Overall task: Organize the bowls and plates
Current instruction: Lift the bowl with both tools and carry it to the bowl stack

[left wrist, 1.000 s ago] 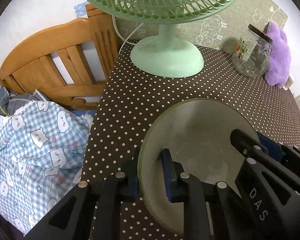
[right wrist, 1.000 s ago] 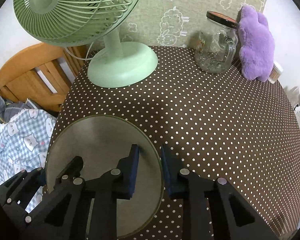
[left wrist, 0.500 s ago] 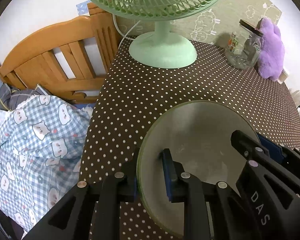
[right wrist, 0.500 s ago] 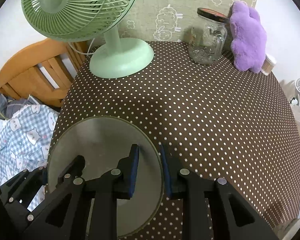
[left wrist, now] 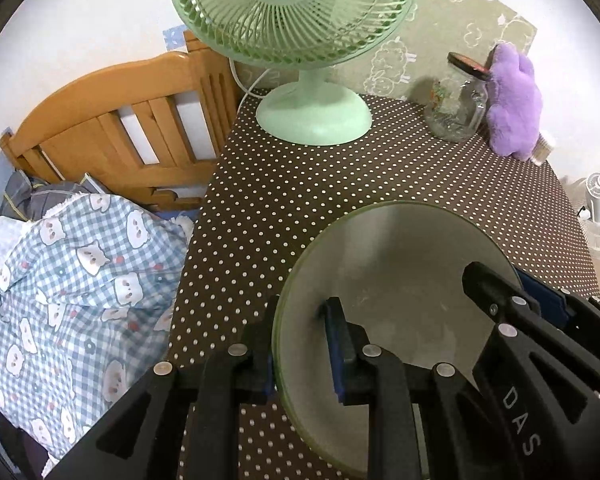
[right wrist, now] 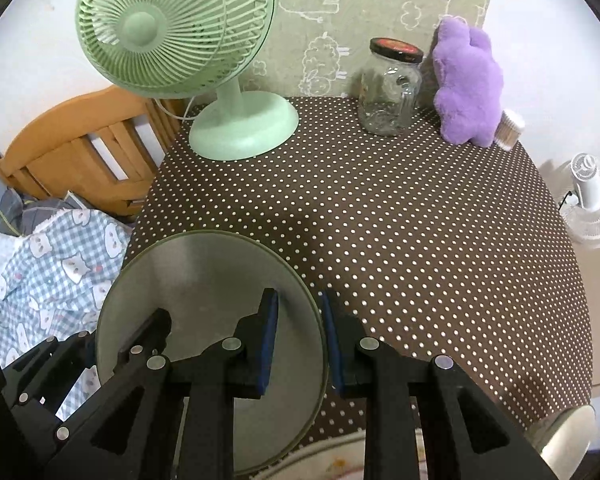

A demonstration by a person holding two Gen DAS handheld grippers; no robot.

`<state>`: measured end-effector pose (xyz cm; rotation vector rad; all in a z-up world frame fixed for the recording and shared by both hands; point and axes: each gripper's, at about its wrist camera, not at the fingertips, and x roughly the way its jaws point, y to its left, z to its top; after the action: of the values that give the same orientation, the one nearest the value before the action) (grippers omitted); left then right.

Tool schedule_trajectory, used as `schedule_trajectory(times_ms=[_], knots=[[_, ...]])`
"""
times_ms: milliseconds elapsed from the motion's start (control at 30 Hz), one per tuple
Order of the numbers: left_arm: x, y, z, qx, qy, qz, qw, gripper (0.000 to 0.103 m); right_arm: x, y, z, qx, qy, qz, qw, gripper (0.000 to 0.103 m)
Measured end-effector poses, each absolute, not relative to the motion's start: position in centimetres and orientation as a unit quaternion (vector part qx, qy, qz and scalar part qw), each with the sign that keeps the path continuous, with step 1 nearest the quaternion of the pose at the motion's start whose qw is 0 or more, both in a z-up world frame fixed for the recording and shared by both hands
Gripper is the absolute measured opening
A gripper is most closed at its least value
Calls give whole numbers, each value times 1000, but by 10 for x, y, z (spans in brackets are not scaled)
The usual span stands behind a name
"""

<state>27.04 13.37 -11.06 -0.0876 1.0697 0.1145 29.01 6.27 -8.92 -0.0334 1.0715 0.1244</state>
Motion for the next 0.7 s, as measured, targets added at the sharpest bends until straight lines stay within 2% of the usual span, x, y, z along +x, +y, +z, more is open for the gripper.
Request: schedule_trajectory(times_ms=[700], knots=[[217, 78, -58, -52, 486, 89, 868, 19, 239, 5, -34, -12, 490, 90, 867, 26]])
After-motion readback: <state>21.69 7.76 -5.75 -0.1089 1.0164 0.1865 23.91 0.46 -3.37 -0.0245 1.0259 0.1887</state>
